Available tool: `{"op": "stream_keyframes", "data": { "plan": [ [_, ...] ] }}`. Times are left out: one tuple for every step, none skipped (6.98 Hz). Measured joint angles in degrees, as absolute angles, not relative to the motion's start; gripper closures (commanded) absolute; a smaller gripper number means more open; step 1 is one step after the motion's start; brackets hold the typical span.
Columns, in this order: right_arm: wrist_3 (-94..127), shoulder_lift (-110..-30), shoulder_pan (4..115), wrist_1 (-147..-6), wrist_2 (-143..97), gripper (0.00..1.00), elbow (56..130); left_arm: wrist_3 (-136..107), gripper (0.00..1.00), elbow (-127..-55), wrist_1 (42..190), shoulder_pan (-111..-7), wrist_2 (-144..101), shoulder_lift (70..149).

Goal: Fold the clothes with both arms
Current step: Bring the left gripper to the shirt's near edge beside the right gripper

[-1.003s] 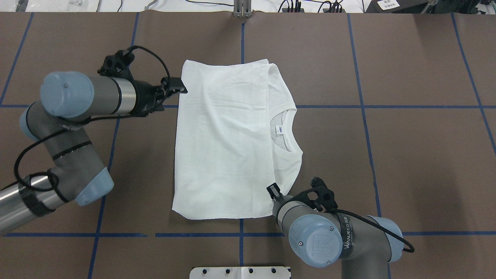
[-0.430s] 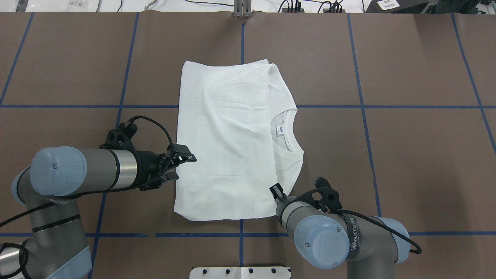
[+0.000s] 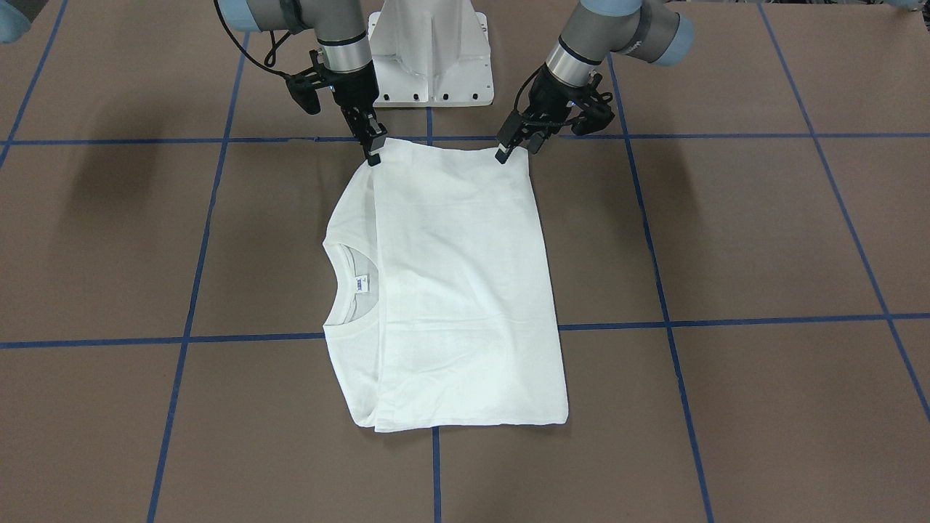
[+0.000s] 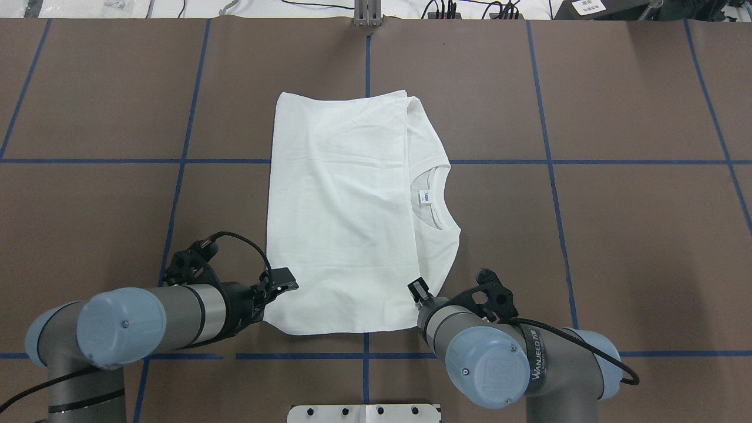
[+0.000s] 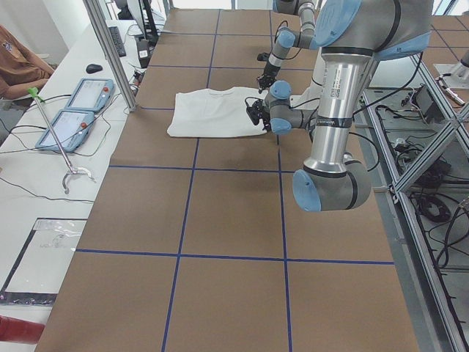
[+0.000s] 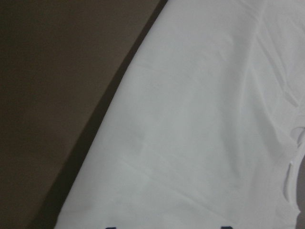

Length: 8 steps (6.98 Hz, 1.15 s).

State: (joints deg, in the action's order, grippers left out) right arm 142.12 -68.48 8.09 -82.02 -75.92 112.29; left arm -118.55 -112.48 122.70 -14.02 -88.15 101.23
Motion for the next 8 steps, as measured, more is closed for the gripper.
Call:
{"op": "stream_keyframes", "data": {
  "plan": [
    [142.12, -68.45, 8.05, -82.06, -75.88, 1.00, 112.40, -120.84, 0.03, -113.26, 120.81, -12.64, -86.74, 100.87],
    [142.12, -68.45, 8.03, -82.08, -75.86, 1.00, 112.51, -121.74, 0.09, -113.08, 119.42, -11.78, -86.38, 101.02],
    [142.12, -68.46, 8.01, -82.09, -75.87, 1.00, 112.55, -122.01, 0.34, -112.01, 118.19, -11.12, -86.32, 101.63],
    [142.12, -68.49, 8.02, -82.09, -75.91, 1.00, 112.57, -122.11, 0.99, -110.86, 117.45, -10.86, -86.29, 102.23],
    [142.12, -68.51, 8.05, -82.09, -75.93, 1.00, 112.58, -122.26, 1.00, -110.61, 117.10, -10.80, -86.25, 102.51],
    [142.12, -68.49, 8.08, -82.09, -75.93, 1.00, 112.62, -122.90, 1.00, -111.19, 116.94, -10.84, -86.21, 102.56],
    [142.12, -68.48, 8.08, -82.09, -75.94, 1.00, 112.63, -124.18, 1.00, -111.98, 116.81, -10.92, -86.14, 102.40],
    [142.12, -68.47, 8.08, -82.09, -75.94, 1.00, 112.63, -125.28, 1.00, -112.62, 116.70, -11.01, -86.11, 102.12]
  ]
}}
